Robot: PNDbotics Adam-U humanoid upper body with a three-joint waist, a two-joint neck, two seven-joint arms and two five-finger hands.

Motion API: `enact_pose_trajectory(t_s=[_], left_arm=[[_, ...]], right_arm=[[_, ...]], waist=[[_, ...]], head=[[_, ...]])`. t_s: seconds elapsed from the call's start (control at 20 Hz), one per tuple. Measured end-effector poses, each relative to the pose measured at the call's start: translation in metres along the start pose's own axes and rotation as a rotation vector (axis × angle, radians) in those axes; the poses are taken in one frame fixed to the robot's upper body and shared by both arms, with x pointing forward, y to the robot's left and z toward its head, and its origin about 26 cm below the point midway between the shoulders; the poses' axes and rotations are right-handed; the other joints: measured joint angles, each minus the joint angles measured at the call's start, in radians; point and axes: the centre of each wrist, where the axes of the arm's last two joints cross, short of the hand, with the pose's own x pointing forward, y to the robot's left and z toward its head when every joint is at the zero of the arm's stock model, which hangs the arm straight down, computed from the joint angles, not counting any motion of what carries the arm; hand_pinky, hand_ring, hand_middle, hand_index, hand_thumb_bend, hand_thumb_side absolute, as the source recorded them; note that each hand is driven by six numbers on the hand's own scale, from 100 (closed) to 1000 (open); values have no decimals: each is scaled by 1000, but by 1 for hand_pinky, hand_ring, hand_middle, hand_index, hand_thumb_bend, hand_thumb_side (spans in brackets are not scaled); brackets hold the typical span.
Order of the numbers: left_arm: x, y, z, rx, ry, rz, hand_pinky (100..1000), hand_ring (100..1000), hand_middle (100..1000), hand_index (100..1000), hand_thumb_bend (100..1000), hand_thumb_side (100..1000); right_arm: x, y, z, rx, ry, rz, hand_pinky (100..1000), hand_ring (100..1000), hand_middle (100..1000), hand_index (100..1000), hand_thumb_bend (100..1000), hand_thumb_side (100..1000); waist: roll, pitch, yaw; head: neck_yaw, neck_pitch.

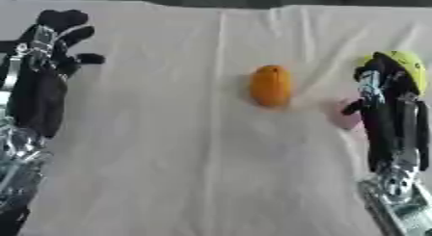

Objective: Pick up the objects with one hand, pass them to the other hand, and then place them into the box on the other side of the table.

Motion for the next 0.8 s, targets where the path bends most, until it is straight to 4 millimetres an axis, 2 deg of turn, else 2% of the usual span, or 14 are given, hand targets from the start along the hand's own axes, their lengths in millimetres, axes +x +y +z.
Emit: enact_pose_trajectory(t_s=[0.45,0.8], left_arm=[[0,0,0,0,0,0,633,826,764,762,100,672],[0,0,0,-1,1,2,634,828,765,763,100,673]], right_arm=[[0,0,0,-1,9,25,322,747,648,810,100,679],[2,-3,-3,-17,18,95,335,778,694,827,100,690]], waist=[[0,0,3],[-8,-1,15]], head=[[-16,1],[-51,5]])
